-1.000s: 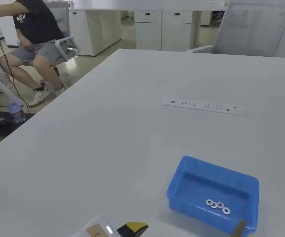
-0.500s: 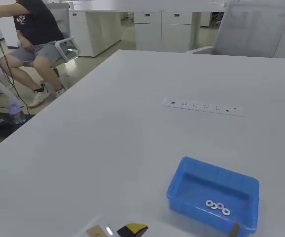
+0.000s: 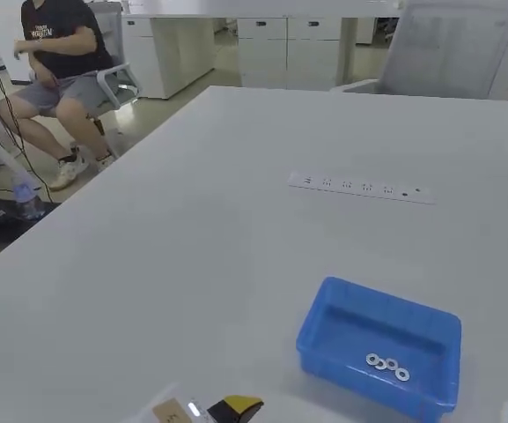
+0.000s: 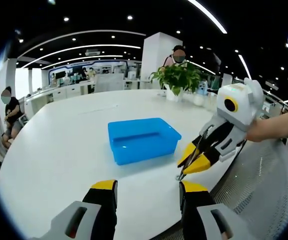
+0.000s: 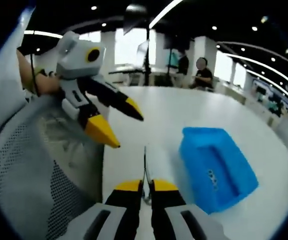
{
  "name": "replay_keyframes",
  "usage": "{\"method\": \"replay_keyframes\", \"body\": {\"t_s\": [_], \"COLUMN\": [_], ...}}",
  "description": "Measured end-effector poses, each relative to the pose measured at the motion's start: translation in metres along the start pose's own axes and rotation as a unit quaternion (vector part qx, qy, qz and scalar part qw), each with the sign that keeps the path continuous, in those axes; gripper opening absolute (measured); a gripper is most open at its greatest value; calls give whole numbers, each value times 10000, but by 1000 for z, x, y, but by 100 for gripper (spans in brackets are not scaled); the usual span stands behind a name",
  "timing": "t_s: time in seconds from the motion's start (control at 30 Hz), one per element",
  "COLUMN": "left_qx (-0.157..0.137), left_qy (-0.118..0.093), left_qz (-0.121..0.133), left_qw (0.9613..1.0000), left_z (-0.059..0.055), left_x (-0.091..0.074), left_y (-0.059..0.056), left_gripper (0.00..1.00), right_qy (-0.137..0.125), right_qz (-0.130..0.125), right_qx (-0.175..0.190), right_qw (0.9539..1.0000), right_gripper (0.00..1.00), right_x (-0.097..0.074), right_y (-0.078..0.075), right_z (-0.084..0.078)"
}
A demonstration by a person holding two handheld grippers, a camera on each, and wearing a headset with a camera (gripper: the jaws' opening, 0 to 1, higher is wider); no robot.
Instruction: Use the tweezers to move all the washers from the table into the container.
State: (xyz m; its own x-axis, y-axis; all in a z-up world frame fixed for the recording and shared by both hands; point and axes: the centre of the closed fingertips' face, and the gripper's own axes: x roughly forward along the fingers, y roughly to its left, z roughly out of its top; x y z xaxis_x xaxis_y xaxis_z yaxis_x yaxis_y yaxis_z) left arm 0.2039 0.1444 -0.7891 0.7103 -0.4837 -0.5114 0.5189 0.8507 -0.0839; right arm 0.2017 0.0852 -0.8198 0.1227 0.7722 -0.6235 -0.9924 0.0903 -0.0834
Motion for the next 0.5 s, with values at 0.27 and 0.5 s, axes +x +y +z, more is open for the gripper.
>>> {"method": "replay_keyframes", "body": {"t_s": [0.27,0.5], "left_qx": [-9,-1], "left_qy": [-23,-32], "left_qz": [8,1], "left_qw": [10000,10000], "left_z": [1,2], "left_x": [0,0], "left_y": [0,-1], "left_gripper": [48,48], "right_qy": [416,736], "right_qz": [-162,-197], "right_qx": [-1025,-1799], "right_qw": [9937,9807], "right_gripper": [3,3], "right_x": [6,2], "right_y": [5,6], "right_z": [1,4]}}
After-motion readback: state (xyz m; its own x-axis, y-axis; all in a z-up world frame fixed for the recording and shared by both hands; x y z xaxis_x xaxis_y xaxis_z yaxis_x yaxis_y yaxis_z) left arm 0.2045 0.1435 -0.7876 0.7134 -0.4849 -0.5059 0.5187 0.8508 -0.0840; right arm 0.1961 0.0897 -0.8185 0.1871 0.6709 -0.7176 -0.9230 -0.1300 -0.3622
